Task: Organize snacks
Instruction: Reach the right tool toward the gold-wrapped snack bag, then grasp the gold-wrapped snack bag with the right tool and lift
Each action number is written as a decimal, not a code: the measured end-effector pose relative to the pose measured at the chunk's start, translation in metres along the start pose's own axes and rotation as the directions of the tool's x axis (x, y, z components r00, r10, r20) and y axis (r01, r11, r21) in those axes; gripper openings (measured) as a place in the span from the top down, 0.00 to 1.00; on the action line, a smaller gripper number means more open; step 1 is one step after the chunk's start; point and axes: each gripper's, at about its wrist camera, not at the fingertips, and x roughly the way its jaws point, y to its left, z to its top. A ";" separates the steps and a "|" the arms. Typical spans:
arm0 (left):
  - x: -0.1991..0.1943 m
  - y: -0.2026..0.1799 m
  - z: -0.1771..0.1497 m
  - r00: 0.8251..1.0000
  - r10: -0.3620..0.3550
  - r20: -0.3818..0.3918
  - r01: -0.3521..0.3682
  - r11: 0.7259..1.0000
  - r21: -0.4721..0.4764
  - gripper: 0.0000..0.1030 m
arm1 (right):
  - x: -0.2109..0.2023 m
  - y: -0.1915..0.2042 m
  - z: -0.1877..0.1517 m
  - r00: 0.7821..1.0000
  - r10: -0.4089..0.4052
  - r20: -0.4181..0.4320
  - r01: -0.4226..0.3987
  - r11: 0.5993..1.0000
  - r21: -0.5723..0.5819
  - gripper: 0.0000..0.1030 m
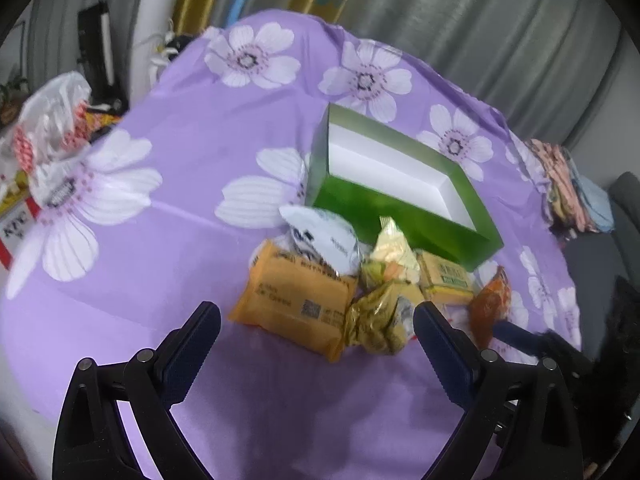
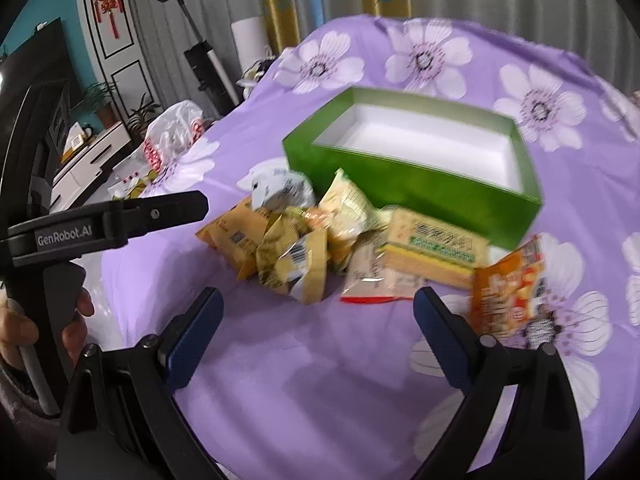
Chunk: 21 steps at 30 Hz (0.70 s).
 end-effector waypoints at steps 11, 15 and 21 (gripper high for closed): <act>0.018 -0.015 -0.007 0.980 -0.200 -0.020 0.201 0.977 0.076 0.08 | 0.041 -0.002 -0.002 0.997 0.066 -0.033 -0.066 0.998 0.003 0.17; 0.029 -0.023 -0.005 0.978 -0.203 -0.036 0.206 0.972 0.109 0.21 | 0.052 -0.004 -0.001 0.995 0.094 -0.028 -0.093 0.995 0.022 0.22; 0.046 -0.028 -0.002 0.970 -0.231 -0.078 0.240 0.962 0.133 0.40 | 0.065 -0.005 0.000 0.991 0.128 -0.032 -0.127 0.991 0.033 0.30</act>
